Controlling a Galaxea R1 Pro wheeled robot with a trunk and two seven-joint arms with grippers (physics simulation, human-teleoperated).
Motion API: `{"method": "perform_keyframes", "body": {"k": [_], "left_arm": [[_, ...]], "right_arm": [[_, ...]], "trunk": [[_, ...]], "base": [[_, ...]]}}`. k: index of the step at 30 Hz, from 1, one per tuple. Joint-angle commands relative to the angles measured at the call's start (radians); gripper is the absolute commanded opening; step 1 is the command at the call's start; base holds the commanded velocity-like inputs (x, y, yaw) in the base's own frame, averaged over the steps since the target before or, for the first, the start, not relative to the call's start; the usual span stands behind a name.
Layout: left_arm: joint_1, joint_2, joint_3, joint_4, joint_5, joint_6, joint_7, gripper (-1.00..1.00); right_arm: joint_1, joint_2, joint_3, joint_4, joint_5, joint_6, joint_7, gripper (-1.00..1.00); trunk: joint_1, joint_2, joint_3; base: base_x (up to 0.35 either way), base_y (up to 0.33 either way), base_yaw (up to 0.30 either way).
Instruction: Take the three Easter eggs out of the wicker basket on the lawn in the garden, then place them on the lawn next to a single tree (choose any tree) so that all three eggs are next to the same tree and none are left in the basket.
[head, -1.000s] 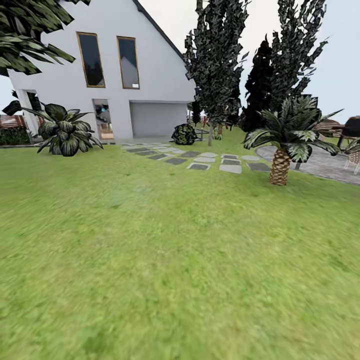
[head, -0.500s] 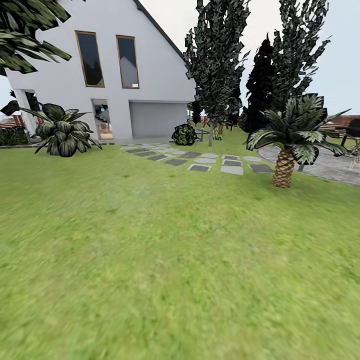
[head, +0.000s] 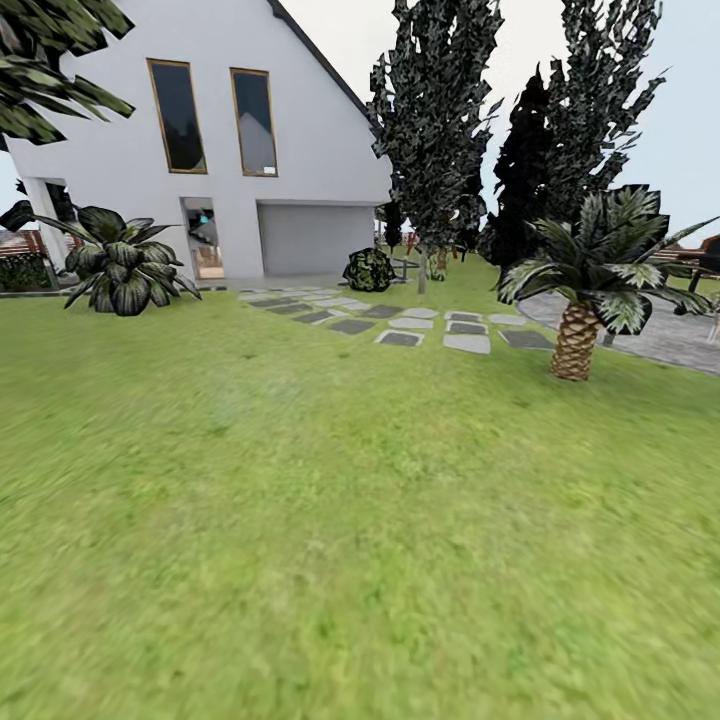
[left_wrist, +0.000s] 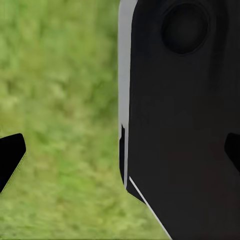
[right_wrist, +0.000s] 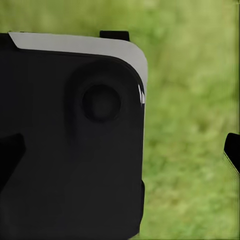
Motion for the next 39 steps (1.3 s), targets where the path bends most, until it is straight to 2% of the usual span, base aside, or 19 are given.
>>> {"method": "perform_keyframes", "body": {"k": [1, 12, 39], "left_arm": [[0.001, 0.0, 0.0, -0.002, 0.0, -0.001, -0.001, 1.0], [0.001, 0.0, 0.0, -0.002, 0.0, -0.001, -0.001, 1.0], [0.001, 0.002, 0.0, -0.002, 0.0, -0.001, -0.001, 1.0]], "right_arm": [[-0.001, 0.0, 0.0, 0.001, 0.001, 0.0, 0.0, 1.0], [-0.001, 0.0, 0.0, 0.0, -0.001, -0.001, -0.001, 1.0], [-0.001, -0.001, 0.0, 0.001, -0.001, 0.001, 0.0, 1.0]], "trunk": [[0.001, 0.0, -0.001], [0.001, 0.0, -0.001], [0.001, 0.0, -0.001]], "base": [[0.335, 0.0, 0.0], [0.335, 0.0, 0.143], [0.335, 0.0, 0.003]]}}
